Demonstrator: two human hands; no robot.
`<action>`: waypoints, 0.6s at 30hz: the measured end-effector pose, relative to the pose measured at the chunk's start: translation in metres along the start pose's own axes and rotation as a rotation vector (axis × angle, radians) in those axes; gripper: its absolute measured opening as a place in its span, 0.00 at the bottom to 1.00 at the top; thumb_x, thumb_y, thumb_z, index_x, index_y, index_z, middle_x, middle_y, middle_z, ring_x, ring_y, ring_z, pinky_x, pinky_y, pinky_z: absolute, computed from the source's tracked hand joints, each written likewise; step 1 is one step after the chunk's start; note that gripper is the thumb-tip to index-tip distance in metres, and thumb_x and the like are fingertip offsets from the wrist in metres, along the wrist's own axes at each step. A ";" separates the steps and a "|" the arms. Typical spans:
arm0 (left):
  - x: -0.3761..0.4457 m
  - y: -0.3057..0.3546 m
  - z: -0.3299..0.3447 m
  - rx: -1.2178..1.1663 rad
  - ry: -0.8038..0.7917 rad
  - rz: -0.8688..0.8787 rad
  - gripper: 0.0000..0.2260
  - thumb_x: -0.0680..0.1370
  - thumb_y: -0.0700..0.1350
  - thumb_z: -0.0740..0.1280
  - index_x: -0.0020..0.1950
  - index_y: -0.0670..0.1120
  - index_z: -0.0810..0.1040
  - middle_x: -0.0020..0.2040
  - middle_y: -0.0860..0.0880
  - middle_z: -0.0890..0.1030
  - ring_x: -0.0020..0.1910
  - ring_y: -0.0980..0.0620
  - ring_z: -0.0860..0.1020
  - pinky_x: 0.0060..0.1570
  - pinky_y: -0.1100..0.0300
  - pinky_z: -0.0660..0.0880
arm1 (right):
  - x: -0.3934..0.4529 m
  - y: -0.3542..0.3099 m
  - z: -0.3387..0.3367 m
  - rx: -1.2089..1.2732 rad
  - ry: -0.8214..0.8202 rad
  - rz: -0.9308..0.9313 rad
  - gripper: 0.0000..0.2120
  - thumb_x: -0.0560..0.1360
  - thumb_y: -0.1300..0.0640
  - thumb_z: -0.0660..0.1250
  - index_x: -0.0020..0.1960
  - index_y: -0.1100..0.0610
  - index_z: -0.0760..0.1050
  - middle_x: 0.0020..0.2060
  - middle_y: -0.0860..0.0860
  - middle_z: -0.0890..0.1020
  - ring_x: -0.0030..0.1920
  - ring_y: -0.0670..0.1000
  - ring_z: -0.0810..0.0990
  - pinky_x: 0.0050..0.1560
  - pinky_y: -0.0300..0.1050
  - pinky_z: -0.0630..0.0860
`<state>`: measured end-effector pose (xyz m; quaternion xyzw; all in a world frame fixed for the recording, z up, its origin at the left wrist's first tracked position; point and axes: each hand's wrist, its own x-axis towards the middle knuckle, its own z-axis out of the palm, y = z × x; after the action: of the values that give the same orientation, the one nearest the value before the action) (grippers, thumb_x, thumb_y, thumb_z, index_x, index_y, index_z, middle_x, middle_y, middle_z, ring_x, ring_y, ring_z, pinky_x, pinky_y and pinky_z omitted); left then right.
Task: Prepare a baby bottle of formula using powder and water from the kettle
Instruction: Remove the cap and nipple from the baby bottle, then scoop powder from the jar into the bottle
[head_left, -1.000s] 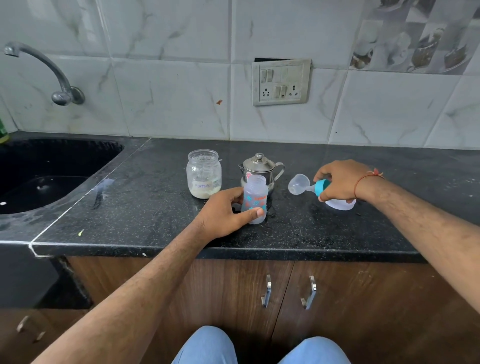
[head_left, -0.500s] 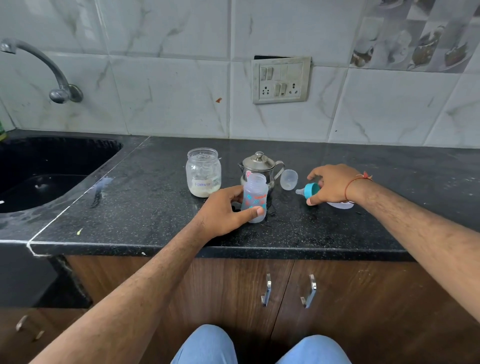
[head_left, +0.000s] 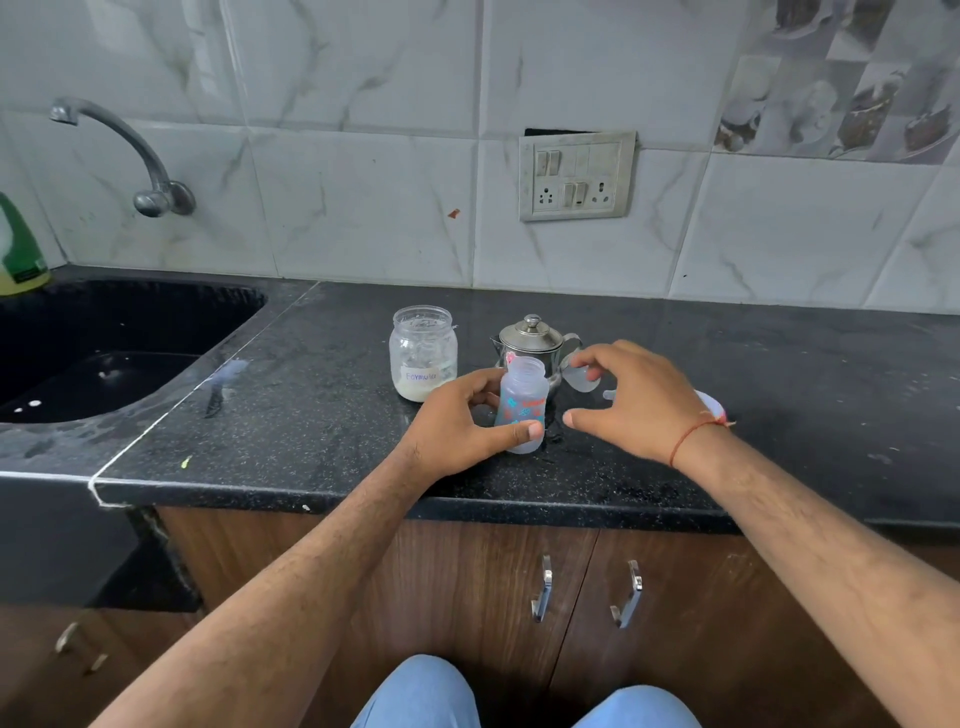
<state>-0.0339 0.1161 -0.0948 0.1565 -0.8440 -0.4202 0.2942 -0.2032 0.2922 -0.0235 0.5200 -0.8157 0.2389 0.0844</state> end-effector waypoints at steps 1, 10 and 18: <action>-0.002 0.002 0.000 -0.022 0.032 0.009 0.32 0.70 0.63 0.82 0.72 0.54 0.81 0.60 0.60 0.88 0.61 0.60 0.85 0.67 0.56 0.80 | -0.002 -0.003 0.006 0.058 0.016 -0.009 0.30 0.67 0.43 0.81 0.67 0.44 0.77 0.55 0.41 0.78 0.48 0.42 0.78 0.54 0.45 0.77; 0.000 0.006 -0.032 0.002 0.779 -0.031 0.31 0.75 0.49 0.78 0.76 0.49 0.72 0.70 0.52 0.74 0.71 0.52 0.74 0.75 0.53 0.71 | -0.013 -0.026 0.040 0.444 0.268 -0.164 0.31 0.69 0.51 0.82 0.69 0.43 0.75 0.59 0.42 0.76 0.43 0.49 0.76 0.49 0.36 0.77; 0.031 -0.012 -0.074 0.114 0.365 -0.365 0.50 0.66 0.60 0.86 0.83 0.49 0.68 0.72 0.51 0.81 0.71 0.49 0.80 0.73 0.50 0.76 | 0.001 -0.041 0.040 0.507 0.327 -0.225 0.26 0.72 0.53 0.80 0.66 0.41 0.76 0.56 0.41 0.77 0.40 0.45 0.73 0.42 0.44 0.77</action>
<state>-0.0114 0.0472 -0.0581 0.3958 -0.7571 -0.3829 0.3515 -0.1628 0.2588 -0.0455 0.5661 -0.6432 0.5042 0.1081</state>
